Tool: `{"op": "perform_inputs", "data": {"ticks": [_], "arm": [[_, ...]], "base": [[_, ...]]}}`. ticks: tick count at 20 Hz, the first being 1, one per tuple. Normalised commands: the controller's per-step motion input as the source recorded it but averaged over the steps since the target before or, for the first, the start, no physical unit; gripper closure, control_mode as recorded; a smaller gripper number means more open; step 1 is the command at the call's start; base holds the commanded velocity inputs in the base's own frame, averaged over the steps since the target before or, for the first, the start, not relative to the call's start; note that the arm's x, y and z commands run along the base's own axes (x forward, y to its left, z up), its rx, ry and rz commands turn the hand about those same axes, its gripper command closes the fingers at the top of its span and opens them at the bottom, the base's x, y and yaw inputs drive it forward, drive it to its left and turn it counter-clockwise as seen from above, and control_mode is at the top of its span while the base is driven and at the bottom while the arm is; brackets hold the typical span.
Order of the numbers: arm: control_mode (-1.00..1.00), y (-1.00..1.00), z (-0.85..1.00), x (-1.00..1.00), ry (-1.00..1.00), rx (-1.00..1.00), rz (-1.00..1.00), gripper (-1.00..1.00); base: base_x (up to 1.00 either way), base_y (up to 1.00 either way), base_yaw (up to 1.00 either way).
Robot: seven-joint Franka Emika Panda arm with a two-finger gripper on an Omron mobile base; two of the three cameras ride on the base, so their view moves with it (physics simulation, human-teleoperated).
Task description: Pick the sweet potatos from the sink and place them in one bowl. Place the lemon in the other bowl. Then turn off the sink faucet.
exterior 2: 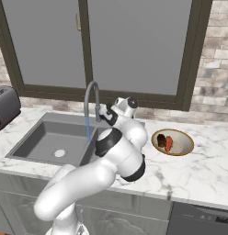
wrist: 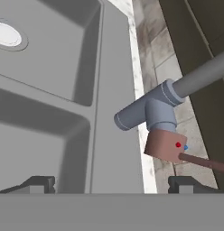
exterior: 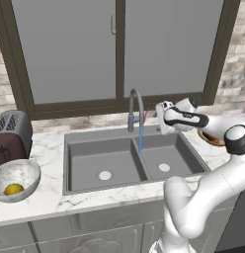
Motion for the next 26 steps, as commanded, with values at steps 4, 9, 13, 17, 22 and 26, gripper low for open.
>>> {"op": "perform_inputs", "data": {"ticks": [4, 9, 13, 17, 22, 26], "arm": [[-1.00, -0.15, -0.12, 0.51, 0.01, 0.00, 0.00, -1.00], [-1.00, -0.08, -0.11, 0.56, 0.07, 0.00, 0.01, -1.00], [-1.00, 0.00, -0.07, 0.61, 0.10, 0.00, 0.03, -1.00], [-1.00, 0.00, -0.06, 0.59, 0.08, 0.00, 0.04, -1.00], [-1.00, 0.00, -0.11, 0.49, 0.05, 0.00, 0.03, -1.00], [-1.00, 0.21, 0.00, 0.14, 0.05, 0.00, 0.09, -1.00]], "base": [[0.00, 0.00, 0.00], [0.00, 0.00, 0.00], [0.00, 0.00, 0.00], [0.00, 0.00, 0.00], [0.00, 0.00, 0.00], [0.00, 0.00, 0.00]]}}
